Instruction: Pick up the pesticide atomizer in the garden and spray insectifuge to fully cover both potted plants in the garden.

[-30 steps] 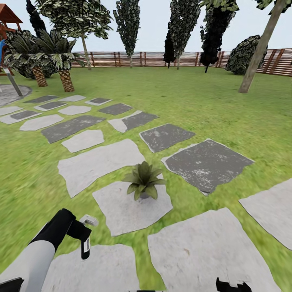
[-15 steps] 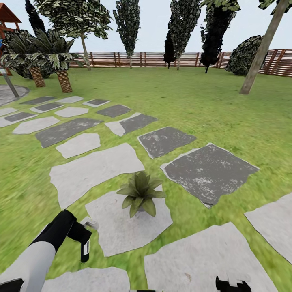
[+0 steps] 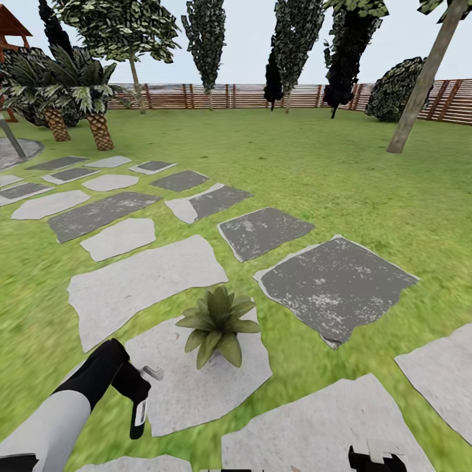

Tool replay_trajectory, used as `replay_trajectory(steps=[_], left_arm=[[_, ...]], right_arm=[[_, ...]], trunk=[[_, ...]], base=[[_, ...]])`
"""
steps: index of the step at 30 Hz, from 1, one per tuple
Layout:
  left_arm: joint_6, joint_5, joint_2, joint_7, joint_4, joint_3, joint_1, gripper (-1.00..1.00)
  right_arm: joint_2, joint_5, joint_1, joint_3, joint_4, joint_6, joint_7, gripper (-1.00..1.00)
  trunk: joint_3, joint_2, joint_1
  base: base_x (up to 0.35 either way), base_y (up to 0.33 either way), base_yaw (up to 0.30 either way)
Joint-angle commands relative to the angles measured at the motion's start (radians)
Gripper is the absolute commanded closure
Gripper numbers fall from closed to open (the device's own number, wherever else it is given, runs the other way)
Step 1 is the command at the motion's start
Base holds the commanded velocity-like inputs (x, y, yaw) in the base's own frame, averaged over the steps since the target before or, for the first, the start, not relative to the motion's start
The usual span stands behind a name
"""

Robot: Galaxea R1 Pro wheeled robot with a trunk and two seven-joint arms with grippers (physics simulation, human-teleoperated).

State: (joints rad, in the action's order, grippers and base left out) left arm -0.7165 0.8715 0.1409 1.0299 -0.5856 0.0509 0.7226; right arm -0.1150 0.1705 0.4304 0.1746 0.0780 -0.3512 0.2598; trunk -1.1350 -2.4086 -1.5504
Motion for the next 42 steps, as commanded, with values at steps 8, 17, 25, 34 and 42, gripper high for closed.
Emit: replay_trajectory(steps=[8,17,25,34,42], left_arm=[[-0.007,0.062,-0.005,0.010,-0.007,0.006,-0.003,1.00],[-0.007,0.066,-0.013,0.010,0.001,0.003,-0.005,1.00],[-0.005,0.088,0.001,0.085,0.001,0.003,-0.005,1.00],[0.001,0.363,0.031,0.322,-0.013,0.015,-0.005,1.00],[-0.001,0.368,0.016,0.326,-0.017,0.015,0.003,1.00]], right_arm=[[-0.001,0.011,0.001,0.008,-0.001,-0.002,0.002,-1.00],[0.001,0.011,0.001,0.008,0.000,-0.002,0.005,-1.00],[0.001,0.010,0.001,0.008,0.000,-0.002,0.006,-1.00],[0.001,0.010,0.001,0.008,0.000,-0.002,0.006,-1.00],[0.001,0.010,0.001,0.008,0.000,-0.002,0.006,-1.00]], trunk=[[-0.001,0.000,0.000],[-0.001,0.000,0.000],[-0.001,0.000,0.000],[-0.001,0.000,0.000],[-0.001,0.000,0.000]], base=[[0.069,0.000,0.000],[0.307,-0.079,0.000],[0.229,-0.058,-0.119],[0.009,0.000,-0.005],[0.276,0.000,0.000]])
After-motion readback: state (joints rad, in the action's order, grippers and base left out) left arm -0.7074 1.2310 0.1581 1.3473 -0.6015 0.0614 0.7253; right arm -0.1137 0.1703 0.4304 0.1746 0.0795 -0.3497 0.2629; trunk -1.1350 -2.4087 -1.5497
